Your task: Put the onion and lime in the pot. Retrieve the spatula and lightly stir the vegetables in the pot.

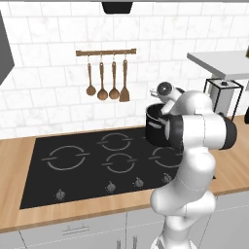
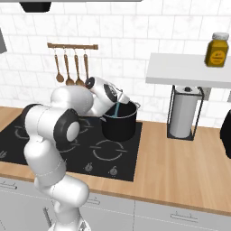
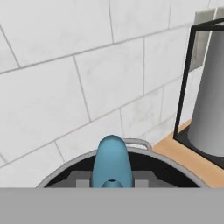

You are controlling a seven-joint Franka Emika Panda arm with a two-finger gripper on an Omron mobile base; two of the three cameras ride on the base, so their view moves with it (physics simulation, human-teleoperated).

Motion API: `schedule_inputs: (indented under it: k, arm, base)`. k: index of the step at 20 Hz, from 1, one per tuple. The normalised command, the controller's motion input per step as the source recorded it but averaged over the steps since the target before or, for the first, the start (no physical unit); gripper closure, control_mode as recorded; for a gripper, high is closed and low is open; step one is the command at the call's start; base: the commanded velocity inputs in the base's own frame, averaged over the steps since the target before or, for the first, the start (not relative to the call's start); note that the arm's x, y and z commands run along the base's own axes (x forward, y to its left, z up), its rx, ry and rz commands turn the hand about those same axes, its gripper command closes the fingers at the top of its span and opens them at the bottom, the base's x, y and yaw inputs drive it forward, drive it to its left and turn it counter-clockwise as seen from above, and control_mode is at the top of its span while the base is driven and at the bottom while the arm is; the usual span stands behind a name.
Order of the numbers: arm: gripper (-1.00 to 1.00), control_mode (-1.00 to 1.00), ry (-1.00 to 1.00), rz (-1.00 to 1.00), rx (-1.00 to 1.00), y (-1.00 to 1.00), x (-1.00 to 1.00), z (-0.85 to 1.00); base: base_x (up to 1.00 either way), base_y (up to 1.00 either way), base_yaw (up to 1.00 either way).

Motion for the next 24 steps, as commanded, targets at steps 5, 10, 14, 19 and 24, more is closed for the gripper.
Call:
schedule_inputs:
  k: [5,10,14,19,24]
  arm:
    - [1.00,-1.00,0.00,-0.04,0.01,0.00,0.03,-0.36]
    - [1.00,-1.00,-0.07,-0.04,-0.04,0.00,0.26,-0.05]
    - [1.00,-1.00,-0.13,-0.02,-0.10,0.00,0.39,0.00]
    - [1.00,-1.00,-0.20,-0.01,-0.13,0.00,0.12,0.00]
    - [1.00,-1.00,-0.05,0.00,-0.04,0.00,-0.07,-0.02]
  base:
    - [0.00,0.00,0.00]
    - [0.00,0.00,0.00]
    - [0.00,0.00,0.00]
    - [0.00,0.00,0.00]
    - [0.00,0.00,0.00]
